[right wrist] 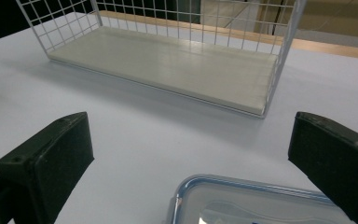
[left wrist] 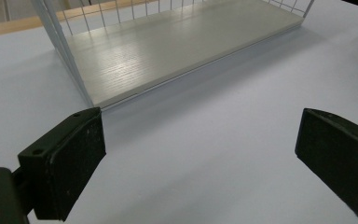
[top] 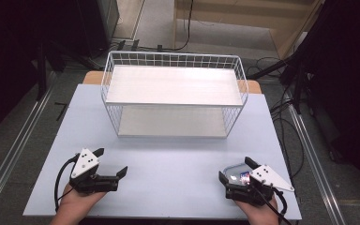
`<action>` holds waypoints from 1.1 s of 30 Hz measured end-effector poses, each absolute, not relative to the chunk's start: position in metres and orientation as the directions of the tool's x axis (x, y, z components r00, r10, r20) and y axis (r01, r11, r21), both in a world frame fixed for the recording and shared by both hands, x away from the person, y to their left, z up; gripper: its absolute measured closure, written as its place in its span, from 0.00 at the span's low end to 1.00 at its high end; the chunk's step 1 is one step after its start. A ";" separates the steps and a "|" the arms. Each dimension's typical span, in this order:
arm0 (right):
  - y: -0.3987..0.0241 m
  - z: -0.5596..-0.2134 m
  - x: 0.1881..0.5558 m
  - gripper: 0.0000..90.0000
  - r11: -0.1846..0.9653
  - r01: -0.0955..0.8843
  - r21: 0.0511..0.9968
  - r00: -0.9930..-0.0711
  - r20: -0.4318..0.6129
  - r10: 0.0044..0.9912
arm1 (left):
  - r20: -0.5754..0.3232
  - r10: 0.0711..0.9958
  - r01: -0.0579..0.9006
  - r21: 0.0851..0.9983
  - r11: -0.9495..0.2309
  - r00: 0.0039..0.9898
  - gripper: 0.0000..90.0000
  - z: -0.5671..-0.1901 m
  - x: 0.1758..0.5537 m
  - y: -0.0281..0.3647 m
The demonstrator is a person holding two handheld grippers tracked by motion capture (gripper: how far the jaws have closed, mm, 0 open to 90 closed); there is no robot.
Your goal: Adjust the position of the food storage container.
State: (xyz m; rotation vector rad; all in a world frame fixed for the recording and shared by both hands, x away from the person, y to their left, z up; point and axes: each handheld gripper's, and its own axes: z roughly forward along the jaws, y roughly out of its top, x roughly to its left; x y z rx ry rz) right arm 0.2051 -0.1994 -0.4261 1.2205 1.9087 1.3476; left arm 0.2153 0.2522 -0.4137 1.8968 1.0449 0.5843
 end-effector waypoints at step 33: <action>-0.279 -0.444 0.190 1.00 0.087 0.482 0.872 -0.247 0.041 0.968 | -0.033 0.836 0.454 0.851 -0.264 0.547 0.08 -0.422 0.228 0.239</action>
